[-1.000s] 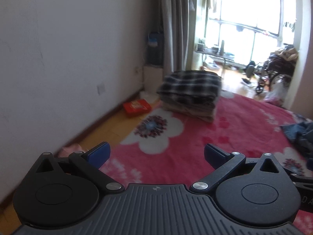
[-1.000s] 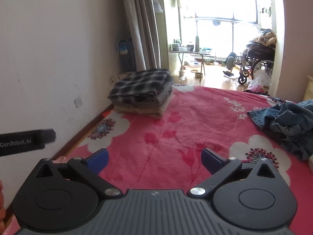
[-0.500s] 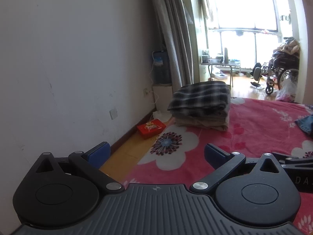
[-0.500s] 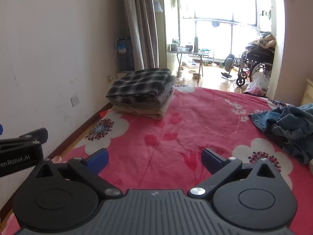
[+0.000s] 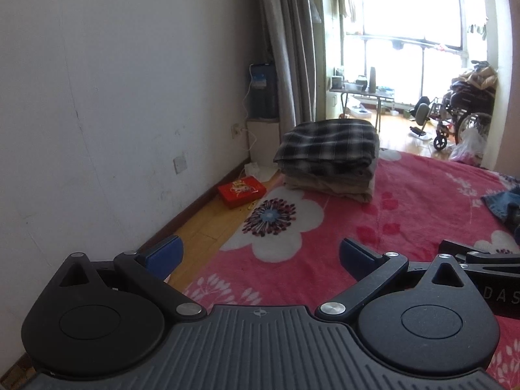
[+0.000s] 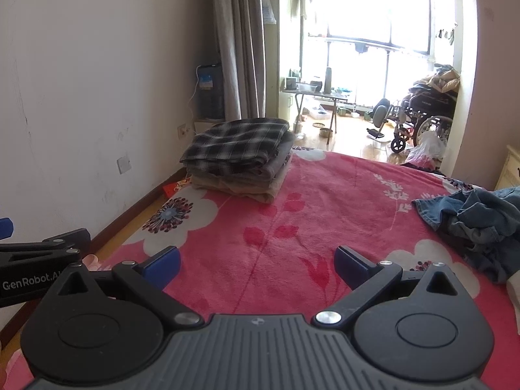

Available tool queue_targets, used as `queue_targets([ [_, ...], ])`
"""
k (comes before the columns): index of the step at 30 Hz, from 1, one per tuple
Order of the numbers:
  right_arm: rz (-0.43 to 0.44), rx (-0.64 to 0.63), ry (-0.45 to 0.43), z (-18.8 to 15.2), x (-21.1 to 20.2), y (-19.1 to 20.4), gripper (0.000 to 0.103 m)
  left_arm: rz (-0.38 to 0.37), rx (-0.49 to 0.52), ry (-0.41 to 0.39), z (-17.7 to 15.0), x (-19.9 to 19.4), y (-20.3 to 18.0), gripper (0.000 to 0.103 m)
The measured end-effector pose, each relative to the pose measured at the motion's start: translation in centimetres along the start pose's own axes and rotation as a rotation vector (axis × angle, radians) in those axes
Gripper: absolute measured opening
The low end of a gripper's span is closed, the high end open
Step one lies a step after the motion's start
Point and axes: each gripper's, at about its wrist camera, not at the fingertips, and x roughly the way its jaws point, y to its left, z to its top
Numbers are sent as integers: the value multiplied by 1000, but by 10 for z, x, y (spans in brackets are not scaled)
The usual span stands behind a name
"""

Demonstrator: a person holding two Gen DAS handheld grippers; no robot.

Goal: Fold clothes

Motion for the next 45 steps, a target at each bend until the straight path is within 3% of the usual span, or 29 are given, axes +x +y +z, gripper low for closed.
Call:
queue_targets([
  [33, -20, 15, 20, 1, 8, 14, 103, -16, -46, 12, -4, 4, 24, 103],
  [45, -52, 25, 19, -1, 4, 1, 103, -42, -35, 24, -6, 4, 12, 103],
])
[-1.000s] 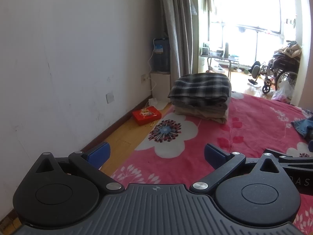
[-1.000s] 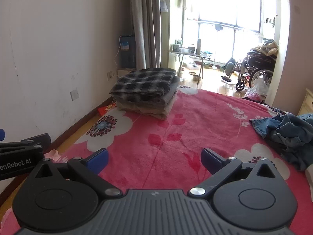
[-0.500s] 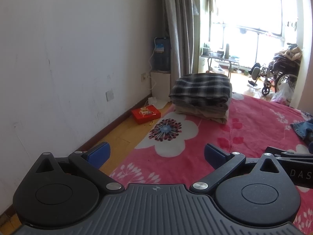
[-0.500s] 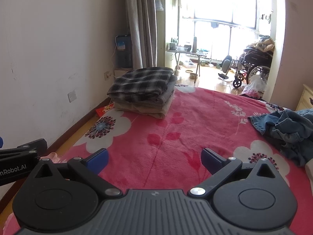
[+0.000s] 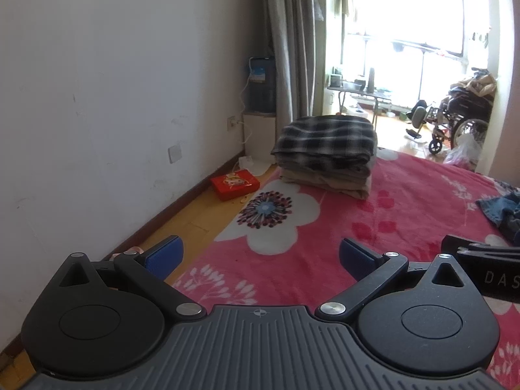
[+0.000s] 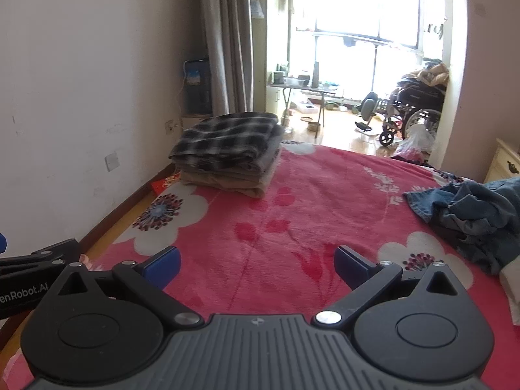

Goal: Fold clothes

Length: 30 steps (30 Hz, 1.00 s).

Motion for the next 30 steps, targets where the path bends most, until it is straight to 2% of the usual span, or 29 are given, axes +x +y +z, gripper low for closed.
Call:
queue_targets([
  [12, -2, 14, 1, 0, -3, -11, 103, 2, 24, -5, 1, -2, -13, 103],
  [30, 0, 3, 1, 2, -3, -6, 103, 7, 28, 2, 0, -1, -14, 103],
])
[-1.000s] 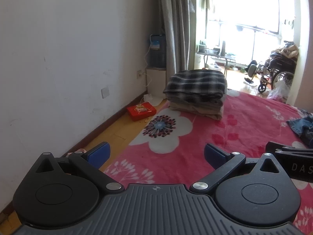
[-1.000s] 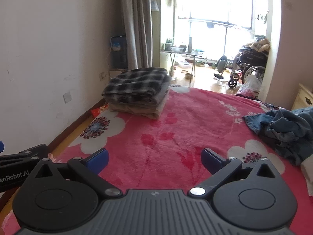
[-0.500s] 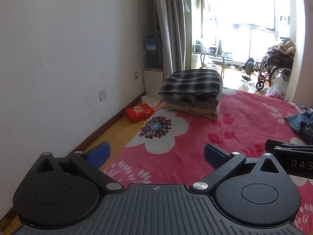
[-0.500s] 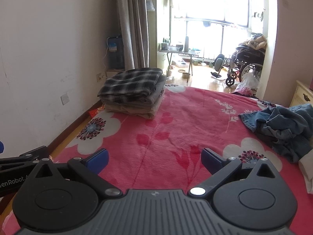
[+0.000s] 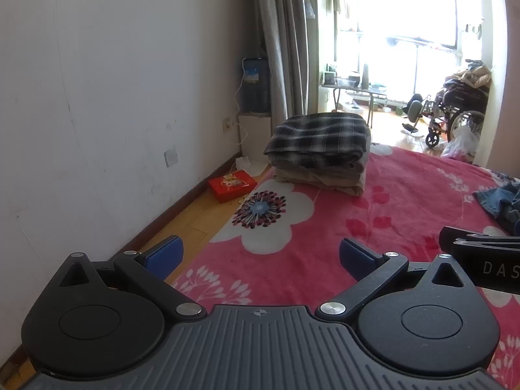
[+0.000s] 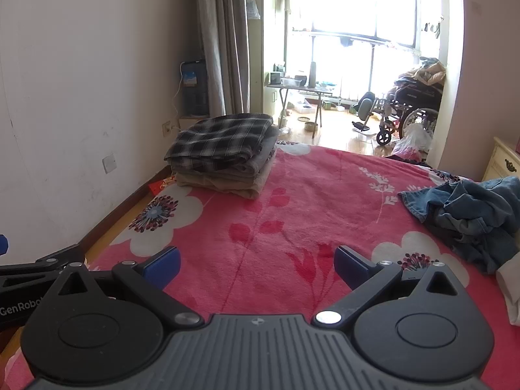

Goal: Fold clothes

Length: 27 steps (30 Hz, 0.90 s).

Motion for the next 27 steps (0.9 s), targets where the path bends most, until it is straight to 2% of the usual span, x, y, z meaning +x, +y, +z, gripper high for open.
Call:
queue_targets([
  [27, -3, -8, 5, -1, 2, 6, 103, -1, -14, 12, 0, 1, 6, 103],
])
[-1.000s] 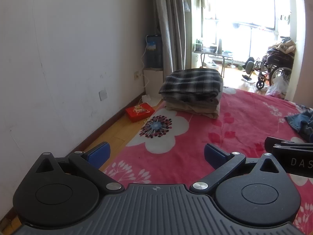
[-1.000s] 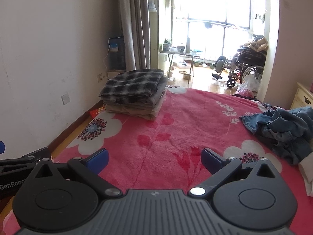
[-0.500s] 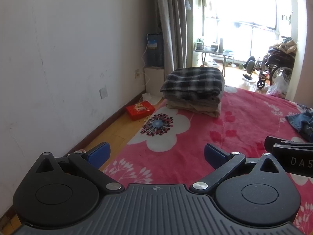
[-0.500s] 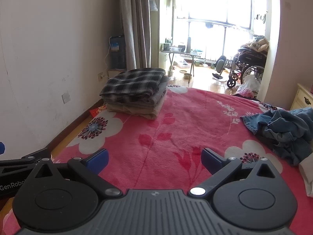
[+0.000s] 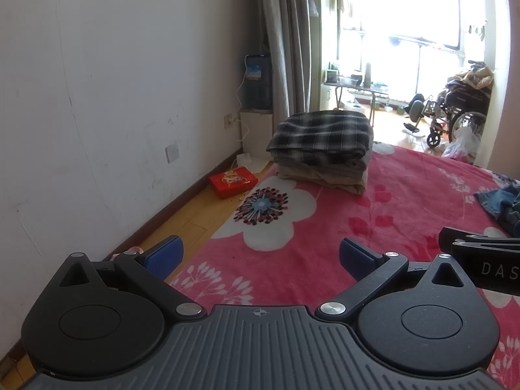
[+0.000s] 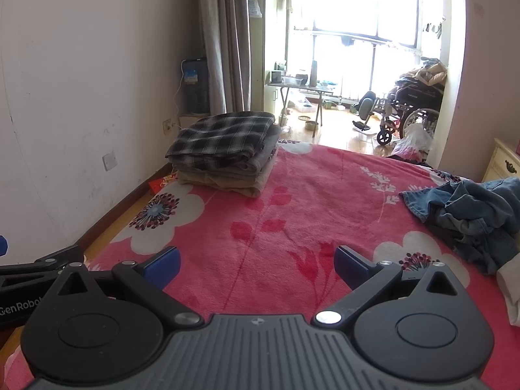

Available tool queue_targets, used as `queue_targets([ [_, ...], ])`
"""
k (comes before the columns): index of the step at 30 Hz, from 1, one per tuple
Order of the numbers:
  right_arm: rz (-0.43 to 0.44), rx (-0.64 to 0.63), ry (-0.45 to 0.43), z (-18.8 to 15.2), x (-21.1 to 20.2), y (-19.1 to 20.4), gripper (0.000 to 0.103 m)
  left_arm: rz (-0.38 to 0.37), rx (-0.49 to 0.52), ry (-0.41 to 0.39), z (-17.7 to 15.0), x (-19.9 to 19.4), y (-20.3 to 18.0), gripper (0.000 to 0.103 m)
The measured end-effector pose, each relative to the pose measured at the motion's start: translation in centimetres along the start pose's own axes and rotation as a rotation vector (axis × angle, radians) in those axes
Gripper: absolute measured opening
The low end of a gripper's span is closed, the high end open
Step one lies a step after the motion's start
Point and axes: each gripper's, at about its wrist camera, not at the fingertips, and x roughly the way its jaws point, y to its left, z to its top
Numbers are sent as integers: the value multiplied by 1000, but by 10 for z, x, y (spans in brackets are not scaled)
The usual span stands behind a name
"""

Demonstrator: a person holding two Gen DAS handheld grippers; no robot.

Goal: Fold clothes

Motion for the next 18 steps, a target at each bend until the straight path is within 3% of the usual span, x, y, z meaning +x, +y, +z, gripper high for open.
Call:
queue_targets([
  [18, -2, 4, 4, -2, 1, -1, 103, -1, 1, 2, -2, 0, 0, 103],
])
